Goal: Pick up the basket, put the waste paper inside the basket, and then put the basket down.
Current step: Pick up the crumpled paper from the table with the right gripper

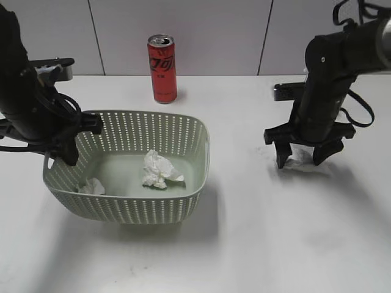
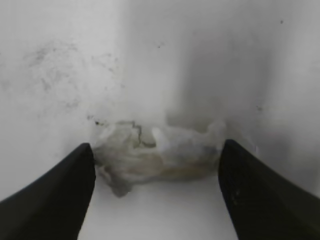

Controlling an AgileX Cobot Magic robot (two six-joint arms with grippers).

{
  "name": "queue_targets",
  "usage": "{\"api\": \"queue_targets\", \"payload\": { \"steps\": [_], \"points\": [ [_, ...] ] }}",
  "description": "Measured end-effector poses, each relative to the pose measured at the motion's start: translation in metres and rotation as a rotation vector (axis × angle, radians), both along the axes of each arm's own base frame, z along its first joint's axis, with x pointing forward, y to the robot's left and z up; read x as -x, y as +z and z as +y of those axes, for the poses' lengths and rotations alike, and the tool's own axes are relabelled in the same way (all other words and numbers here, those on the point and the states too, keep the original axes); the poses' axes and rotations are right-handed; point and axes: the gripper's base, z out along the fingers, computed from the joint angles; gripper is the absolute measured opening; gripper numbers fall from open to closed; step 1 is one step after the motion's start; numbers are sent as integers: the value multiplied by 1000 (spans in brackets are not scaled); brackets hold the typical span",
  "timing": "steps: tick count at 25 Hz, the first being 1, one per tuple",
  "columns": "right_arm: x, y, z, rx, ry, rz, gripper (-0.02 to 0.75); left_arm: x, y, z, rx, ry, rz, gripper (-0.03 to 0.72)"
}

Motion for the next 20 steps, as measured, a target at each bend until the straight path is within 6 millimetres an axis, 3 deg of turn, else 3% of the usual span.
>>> {"api": "queue_targets", "payload": {
  "steps": [2,8,11,14,15,20],
  "points": [
    [0,-15,0,7,-22,33,578,0,0,0,0,0,1,1],
    [-3,-24,1,16,-36,63,526,1,0,0,-4,-1,13,1],
    [-4,-25,2,14,-38,65,373,1,0,0,-4,-1,14,1],
    [-4,-25,2,13,-38,63,119,1,0,0,-4,-1,15,1],
    [-4,-25,2,14,-37,62,73,1,0,0,-4,-1,15,1],
    [-5,-16,3,7,-10,35,64,1,0,0,-5,-1,16,1]
  ]
}}
